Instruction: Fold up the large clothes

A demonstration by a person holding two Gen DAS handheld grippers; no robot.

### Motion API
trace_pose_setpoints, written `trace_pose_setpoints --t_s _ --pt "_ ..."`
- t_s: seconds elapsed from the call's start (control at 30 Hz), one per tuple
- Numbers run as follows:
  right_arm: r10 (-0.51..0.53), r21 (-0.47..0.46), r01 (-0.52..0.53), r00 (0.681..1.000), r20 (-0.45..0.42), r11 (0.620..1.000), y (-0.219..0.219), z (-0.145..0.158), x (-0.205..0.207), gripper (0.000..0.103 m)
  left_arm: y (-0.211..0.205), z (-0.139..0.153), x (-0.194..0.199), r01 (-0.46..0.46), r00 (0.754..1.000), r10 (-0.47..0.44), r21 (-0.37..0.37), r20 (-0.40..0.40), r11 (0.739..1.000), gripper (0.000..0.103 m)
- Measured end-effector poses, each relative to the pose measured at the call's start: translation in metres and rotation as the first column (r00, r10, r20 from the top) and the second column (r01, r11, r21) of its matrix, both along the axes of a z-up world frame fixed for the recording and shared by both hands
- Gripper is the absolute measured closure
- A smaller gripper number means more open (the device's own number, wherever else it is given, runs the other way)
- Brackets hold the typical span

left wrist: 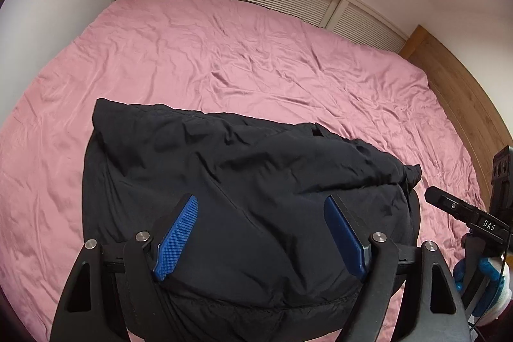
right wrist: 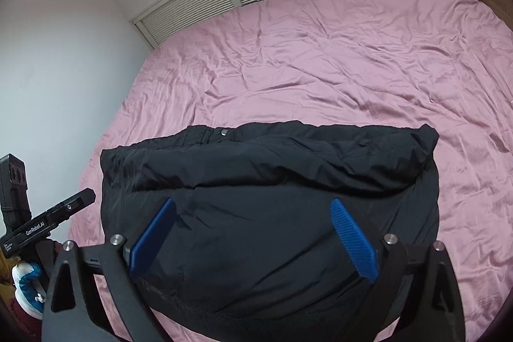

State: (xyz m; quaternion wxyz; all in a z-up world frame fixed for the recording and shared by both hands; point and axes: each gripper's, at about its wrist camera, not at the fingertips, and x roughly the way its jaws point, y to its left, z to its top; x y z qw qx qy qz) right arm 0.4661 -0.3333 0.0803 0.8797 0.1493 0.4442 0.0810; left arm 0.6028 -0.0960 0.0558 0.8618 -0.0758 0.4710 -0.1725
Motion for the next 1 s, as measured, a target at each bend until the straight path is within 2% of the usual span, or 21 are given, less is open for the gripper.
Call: trace_pose_setpoints --t_s 0.17,0.3,0.37,0.5,0.7,0.87,1.0 --pt "0.063 -0.115 -0.062 0.998 0.010 0.991 0.038 -0.029 0.013 0.005 -0.047 -0.029 0.012 0.083 0.996 -0.086 0.075 0.033 0.994 0.023" --pt "0.074 -0.174 -0.075 0.997 -0.011 0.982 0.043 -0.060 0.054 0.005 -0.077 -0.054 0.055 0.108 0.991 -0.122 0.185 0.061 0.977 0.019" --pt "0.066 -0.181 -0.071 0.997 -0.034 0.981 0.039 -0.075 0.080 0.005 -0.084 -0.071 0.086 0.106 0.992 -0.117 0.216 0.039 0.971 0.017" --pt "0.039 -0.159 -0.057 0.993 -0.109 0.986 0.028 -0.112 0.130 0.000 -0.090 -0.111 0.135 0.071 0.997 -0.066 0.220 -0.033 0.973 0.013" --pt "0.005 -0.121 -0.033 0.975 -0.222 0.992 0.015 -0.175 0.180 0.000 -0.097 -0.168 0.174 0.044 0.995 -0.022 0.231 -0.098 0.972 0.011" --pt "-0.002 -0.113 -0.024 0.975 -0.221 0.993 0.010 -0.208 0.202 0.000 -0.099 -0.196 0.193 0.032 0.995 -0.011 0.225 -0.096 0.974 0.010" --pt "-0.006 -0.109 -0.018 0.976 -0.215 0.994 0.008 -0.220 0.210 0.000 -0.102 -0.206 0.202 0.024 0.995 -0.002 0.221 -0.098 0.975 0.009"
